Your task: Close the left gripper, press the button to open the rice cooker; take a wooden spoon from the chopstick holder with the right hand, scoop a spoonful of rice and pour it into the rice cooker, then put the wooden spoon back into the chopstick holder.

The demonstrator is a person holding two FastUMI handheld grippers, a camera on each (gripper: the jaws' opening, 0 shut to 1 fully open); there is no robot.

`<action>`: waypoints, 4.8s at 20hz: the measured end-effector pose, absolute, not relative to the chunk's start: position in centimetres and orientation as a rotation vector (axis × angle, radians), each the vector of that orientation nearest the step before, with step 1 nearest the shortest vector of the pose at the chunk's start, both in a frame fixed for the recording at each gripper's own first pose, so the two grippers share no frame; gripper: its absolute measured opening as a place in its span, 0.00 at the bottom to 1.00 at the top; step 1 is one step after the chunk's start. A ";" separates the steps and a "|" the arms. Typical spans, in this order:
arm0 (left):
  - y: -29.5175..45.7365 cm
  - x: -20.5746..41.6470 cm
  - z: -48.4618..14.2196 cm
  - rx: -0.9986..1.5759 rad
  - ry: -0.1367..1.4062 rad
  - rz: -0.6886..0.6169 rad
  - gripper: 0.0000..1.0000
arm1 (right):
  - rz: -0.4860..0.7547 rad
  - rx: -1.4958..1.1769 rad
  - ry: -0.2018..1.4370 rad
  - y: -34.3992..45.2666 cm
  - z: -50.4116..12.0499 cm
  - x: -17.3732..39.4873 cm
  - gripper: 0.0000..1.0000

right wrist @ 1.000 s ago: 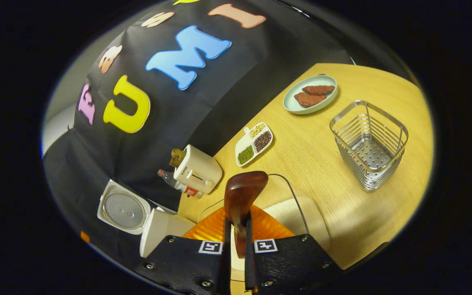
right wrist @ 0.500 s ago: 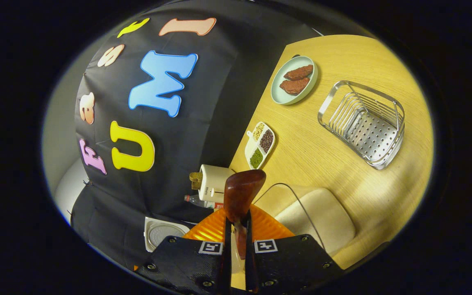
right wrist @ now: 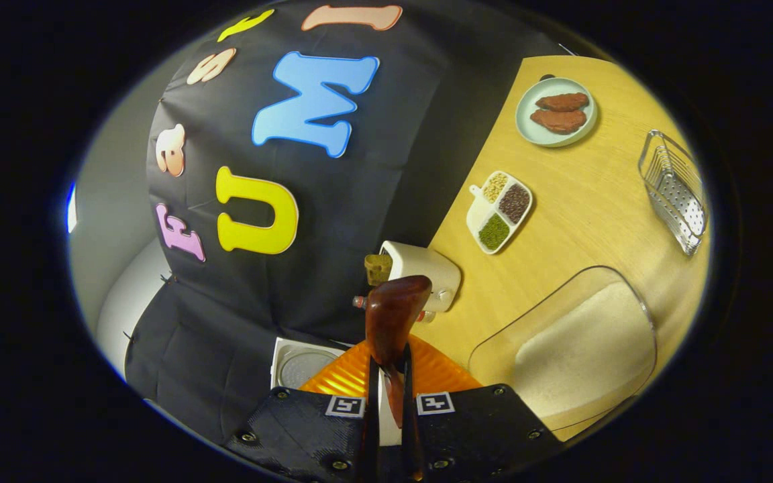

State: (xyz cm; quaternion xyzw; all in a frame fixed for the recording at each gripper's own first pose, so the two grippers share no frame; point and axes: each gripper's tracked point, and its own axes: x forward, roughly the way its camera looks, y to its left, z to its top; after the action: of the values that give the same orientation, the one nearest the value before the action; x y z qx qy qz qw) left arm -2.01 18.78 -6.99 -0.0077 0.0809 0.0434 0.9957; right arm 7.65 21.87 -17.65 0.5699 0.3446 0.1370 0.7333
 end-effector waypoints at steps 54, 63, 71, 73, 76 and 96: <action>34.2 -13.7 -12.0 -0.040 0.254 0.507 0.97 | 0.870 -0.036 0.302 55.1 -11.9 8.7 0.13; 32.4 -10.1 -9.0 -0.023 0.198 0.434 0.97 | 0.713 0.509 0.499 48.2 -8.6 11.4 0.13; 26.5 -5.2 -6.6 -0.033 0.141 0.298 0.99 | 0.577 0.497 0.430 36.1 -6.4 12.4 0.13; 24.9 -4.3 -6.2 -0.035 0.132 0.268 0.99 | 0.538 0.478 0.413 32.8 -6.0 12.5 0.13; 22.3 -3.3 -5.4 -0.033 0.115 0.221 0.97 | 0.471 0.462 0.382 27.7 -5.3 12.6 0.13; 7.1 1.7 -1.5 -0.068 0.051 0.047 0.97 | 0.064 0.297 0.395 -0.7 -11.7 9.5 0.13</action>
State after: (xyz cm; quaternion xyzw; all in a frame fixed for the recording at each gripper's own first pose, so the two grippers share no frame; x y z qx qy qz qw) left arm 1.72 7.10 -1.54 -0.0342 0.0256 0.0235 0.9988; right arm 9.55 -0.74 -11.74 0.1468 0.1954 0.0316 0.9692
